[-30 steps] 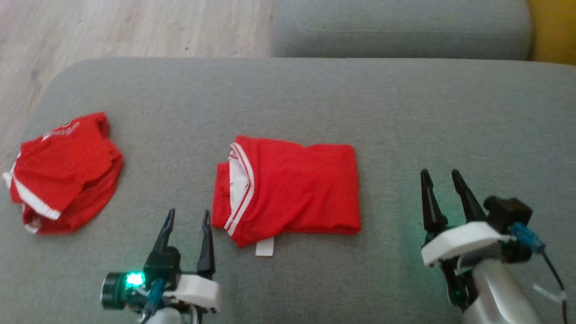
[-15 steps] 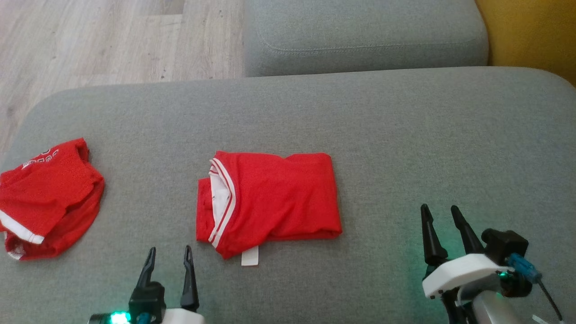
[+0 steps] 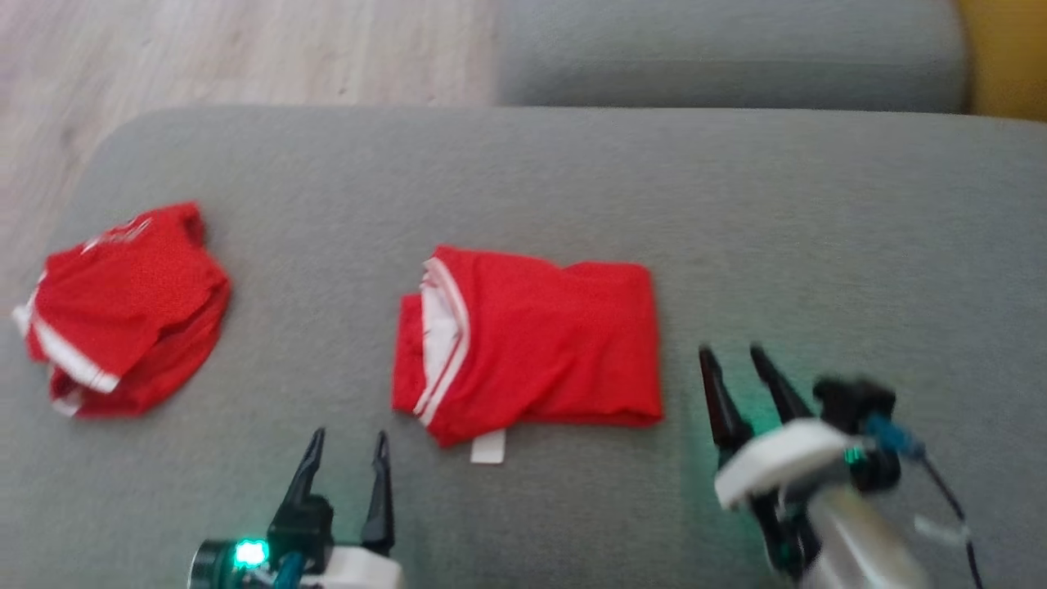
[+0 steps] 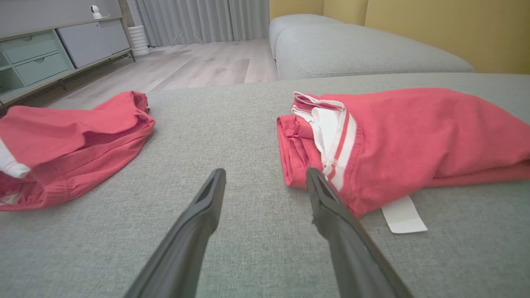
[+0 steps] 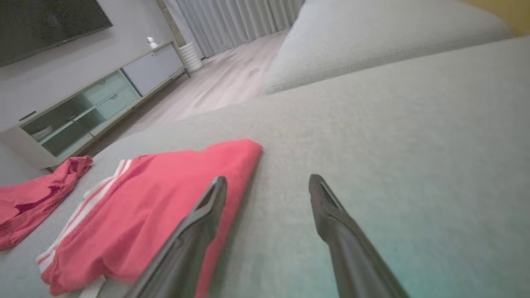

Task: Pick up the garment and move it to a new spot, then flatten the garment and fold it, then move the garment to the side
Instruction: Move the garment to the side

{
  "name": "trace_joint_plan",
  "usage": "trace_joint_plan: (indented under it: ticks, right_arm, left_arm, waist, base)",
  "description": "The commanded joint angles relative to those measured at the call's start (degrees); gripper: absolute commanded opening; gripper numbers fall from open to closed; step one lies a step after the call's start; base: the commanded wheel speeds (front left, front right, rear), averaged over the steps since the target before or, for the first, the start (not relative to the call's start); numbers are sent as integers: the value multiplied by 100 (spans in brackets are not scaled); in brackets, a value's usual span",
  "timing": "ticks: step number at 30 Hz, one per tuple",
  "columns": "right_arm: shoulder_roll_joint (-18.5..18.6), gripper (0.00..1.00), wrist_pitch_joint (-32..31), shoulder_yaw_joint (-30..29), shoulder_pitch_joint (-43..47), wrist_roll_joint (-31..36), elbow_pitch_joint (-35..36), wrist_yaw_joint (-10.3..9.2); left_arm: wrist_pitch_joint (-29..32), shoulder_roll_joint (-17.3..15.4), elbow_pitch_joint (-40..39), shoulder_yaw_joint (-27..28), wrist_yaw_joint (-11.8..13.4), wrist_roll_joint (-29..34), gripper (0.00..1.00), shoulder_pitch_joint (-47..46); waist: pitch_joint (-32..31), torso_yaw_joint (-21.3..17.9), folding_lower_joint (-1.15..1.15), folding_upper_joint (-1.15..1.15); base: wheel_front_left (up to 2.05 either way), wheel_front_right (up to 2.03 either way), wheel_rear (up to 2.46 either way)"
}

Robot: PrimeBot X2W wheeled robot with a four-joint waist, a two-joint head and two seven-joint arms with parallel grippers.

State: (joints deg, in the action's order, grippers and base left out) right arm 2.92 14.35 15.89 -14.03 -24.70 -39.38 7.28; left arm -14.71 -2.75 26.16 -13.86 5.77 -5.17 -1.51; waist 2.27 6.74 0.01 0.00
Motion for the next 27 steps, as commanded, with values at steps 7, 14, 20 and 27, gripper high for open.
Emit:
trace_joint_plan:
  ticks: [7, 14, 20, 27]
  right_arm:
    - [-4, 100, 64, 187, -1018, -544, -692, 21]
    - [-4, 100, 64, 276, -1204, -858, -1524, 21]
    - [-4, 100, 64, 996, -1074, -1742, -1392, 21]
    - [-4, 0, 64, 1704, -1092, -2468, -1440, 21]
  left_arm:
    - [-29, -13, -93, -61, -32, -125, 100, -379]
    - [-29, -13, -131, -127, -45, -135, 100, -475]
    - [-29, -13, -172, -203, -22, -156, 100, -548]
    - [-29, -13, -173, -267, -2, -196, 100, -566]
  waist:
    - [419, 821, -1, 0]
    - [604, 1105, -1, 0]
    - [651, 1156, -1, 0]
    - [637, 1111, -1, 0]
  base:
    - [0, 0, 0]
    - [0, 0, 0]
    - [0, 0, 0]
    - [0, 0, 0]
